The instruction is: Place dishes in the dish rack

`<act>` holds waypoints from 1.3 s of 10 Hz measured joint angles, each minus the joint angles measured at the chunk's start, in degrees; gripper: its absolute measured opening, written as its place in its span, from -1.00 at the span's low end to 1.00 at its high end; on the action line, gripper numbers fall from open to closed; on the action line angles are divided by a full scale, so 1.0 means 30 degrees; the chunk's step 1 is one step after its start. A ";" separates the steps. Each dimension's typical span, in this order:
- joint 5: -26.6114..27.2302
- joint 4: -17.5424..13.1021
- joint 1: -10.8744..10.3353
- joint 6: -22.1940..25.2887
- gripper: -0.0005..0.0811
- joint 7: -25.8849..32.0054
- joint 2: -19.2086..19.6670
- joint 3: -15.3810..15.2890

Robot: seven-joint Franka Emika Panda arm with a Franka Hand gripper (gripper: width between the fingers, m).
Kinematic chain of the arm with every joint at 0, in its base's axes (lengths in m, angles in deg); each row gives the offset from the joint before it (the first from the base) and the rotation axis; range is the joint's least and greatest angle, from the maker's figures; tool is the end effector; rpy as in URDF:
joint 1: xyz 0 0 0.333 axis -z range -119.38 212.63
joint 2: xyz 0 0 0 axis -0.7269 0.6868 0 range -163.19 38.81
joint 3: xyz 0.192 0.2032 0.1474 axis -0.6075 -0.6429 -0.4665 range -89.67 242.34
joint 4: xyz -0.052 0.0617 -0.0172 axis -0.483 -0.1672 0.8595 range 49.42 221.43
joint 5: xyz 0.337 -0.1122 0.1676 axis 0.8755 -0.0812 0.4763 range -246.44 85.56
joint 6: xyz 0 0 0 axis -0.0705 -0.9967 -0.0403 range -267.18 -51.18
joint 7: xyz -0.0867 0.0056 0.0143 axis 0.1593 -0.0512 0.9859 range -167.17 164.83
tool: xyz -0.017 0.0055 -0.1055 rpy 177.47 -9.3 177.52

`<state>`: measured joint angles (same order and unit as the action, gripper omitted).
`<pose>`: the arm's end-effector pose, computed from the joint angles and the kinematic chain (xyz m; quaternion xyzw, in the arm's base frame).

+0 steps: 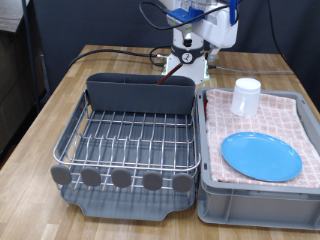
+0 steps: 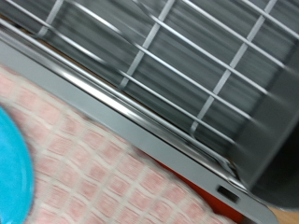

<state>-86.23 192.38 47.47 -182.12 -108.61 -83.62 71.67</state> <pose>0.4172 0.0250 0.4011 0.6392 -0.7661 0.0664 0.0002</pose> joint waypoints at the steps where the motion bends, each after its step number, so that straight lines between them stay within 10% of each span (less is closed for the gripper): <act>1: -0.0245 -0.0598 -0.0069 -0.0201 0.98 0.0024 0.0511 -0.0321; 8: 0.1054 -0.4695 -0.1161 -0.0555 0.98 0.0684 0.4541 -0.1483; 13: 0.4065 -0.2999 -0.1164 -0.6716 0.98 0.5307 0.6582 -0.1465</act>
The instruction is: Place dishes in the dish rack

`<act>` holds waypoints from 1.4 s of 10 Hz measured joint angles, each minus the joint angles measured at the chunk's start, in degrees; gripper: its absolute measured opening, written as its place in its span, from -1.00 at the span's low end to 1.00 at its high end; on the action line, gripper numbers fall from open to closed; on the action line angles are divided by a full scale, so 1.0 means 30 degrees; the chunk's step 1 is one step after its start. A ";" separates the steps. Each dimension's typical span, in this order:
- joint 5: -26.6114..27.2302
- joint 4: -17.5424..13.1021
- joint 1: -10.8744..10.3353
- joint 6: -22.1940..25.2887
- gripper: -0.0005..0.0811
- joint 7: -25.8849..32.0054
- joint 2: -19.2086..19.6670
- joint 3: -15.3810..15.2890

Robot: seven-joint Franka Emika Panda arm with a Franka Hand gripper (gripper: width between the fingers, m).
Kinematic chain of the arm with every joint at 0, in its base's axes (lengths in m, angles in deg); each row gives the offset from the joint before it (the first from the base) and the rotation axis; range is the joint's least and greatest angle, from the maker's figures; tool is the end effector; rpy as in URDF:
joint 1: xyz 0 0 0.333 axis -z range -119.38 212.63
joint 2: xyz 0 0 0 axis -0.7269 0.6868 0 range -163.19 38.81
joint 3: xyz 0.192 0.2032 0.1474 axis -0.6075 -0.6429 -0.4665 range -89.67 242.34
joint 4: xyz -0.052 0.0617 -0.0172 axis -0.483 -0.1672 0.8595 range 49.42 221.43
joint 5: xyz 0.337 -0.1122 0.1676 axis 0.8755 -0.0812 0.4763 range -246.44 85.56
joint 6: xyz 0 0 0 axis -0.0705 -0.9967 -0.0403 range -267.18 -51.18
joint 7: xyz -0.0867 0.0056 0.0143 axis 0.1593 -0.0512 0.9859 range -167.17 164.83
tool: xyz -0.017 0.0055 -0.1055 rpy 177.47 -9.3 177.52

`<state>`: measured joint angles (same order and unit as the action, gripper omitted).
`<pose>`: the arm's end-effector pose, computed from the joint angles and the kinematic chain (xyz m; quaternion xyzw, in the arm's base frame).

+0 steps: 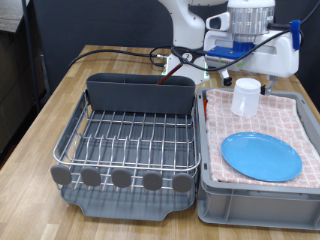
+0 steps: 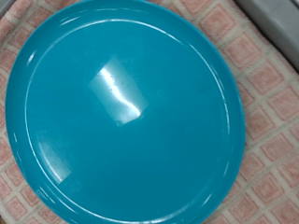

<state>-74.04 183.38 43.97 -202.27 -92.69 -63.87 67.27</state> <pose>0.4990 0.1010 0.3477 -0.7320 0.6700 -0.0501 0.1134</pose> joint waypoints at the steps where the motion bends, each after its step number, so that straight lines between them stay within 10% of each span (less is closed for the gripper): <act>1: 0.1161 0.0398 0.0000 -0.1159 0.98 0.1215 0.0340 -0.0013; 6: 0.6802 0.1761 0.0001 -0.4525 0.98 0.4257 0.1384 -0.0620; 14: 0.6434 0.1765 -0.0301 -0.5318 0.98 0.3389 0.2286 -0.1211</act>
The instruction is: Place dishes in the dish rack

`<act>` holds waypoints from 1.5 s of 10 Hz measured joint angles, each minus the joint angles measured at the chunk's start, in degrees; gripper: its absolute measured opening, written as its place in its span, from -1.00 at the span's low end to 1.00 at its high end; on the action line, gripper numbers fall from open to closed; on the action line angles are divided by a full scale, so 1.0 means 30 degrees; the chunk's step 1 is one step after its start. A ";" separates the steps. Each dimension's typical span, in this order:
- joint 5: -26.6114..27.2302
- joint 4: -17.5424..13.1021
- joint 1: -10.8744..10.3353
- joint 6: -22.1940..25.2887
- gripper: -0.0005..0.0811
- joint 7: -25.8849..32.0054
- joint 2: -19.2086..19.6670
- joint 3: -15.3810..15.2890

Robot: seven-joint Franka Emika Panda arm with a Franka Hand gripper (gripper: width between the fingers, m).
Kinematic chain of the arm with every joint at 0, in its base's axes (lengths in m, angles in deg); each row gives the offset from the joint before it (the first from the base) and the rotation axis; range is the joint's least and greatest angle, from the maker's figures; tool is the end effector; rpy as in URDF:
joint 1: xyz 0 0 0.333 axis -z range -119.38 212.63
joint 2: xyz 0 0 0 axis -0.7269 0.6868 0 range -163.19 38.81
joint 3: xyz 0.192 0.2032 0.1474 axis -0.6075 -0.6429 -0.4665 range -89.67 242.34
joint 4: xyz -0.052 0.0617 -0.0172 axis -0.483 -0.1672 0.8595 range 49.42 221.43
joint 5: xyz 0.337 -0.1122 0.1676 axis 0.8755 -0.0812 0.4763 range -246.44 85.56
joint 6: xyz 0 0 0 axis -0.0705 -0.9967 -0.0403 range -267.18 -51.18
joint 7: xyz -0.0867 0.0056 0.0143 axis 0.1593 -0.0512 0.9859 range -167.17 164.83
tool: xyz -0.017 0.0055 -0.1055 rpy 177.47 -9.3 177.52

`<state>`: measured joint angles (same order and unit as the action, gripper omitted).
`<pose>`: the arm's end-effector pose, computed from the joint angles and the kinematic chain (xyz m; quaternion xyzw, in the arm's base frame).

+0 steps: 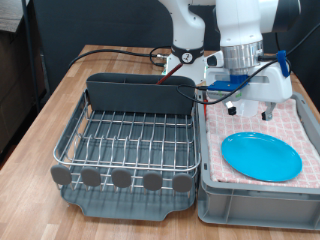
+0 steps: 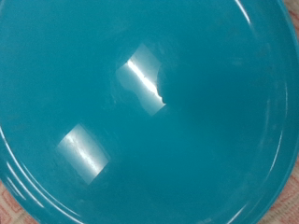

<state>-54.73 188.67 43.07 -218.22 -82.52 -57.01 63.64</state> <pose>0.4807 0.1139 0.2785 -0.6998 0.6922 -0.0256 0.1747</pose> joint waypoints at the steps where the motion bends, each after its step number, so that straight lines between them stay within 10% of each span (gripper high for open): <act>1: 0.0000 0.0014 -0.0053 -0.0290 0.98 -0.0165 0.0267 -0.0040; 7: -0.0825 0.0416 -0.0374 -0.2080 0.98 -0.1763 0.1235 0.0237; 15: 0.1856 0.0402 0.0996 -0.2455 0.98 0.1340 0.1851 -0.1144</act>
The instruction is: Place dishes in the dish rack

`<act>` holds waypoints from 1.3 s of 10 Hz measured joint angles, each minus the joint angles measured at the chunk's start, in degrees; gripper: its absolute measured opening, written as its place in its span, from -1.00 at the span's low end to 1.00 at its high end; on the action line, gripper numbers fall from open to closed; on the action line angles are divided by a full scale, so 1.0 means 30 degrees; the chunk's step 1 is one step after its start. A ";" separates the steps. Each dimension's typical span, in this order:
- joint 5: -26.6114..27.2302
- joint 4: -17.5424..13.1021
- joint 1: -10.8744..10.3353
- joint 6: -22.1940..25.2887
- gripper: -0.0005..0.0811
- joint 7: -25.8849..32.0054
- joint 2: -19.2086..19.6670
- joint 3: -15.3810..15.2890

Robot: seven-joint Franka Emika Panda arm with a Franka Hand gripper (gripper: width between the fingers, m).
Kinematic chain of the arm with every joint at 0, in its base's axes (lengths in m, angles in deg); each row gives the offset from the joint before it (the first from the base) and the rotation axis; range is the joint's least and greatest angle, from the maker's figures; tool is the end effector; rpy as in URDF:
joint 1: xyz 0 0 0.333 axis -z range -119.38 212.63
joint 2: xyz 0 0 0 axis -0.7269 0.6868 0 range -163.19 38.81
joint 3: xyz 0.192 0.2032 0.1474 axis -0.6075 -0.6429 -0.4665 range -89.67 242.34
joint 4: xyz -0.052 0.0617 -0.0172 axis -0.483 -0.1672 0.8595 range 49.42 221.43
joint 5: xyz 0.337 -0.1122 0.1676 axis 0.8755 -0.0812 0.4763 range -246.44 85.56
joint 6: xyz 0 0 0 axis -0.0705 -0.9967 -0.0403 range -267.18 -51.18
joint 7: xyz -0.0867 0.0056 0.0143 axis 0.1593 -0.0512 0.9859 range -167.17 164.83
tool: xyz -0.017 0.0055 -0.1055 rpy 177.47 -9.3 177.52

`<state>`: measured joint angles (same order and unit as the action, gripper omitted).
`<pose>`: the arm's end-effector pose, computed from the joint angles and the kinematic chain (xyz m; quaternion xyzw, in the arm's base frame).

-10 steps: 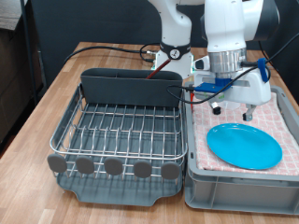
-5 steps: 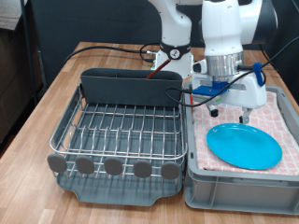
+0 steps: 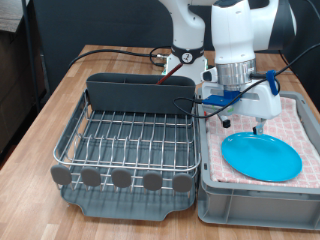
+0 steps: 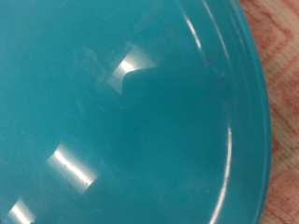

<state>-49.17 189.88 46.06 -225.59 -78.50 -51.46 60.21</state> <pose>0.4737 0.1041 0.2371 -0.6839 0.7074 -0.0302 0.1762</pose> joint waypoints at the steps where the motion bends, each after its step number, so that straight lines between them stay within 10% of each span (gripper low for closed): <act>1: 0.0132 -0.0010 0.0105 -0.0107 0.98 0.0188 0.0076 -0.0113; 13: 0.0982 -0.0832 0.1199 -0.1008 0.98 0.1309 0.1367 -0.1437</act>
<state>-46.22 187.38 49.66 -228.61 -74.57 -47.36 55.90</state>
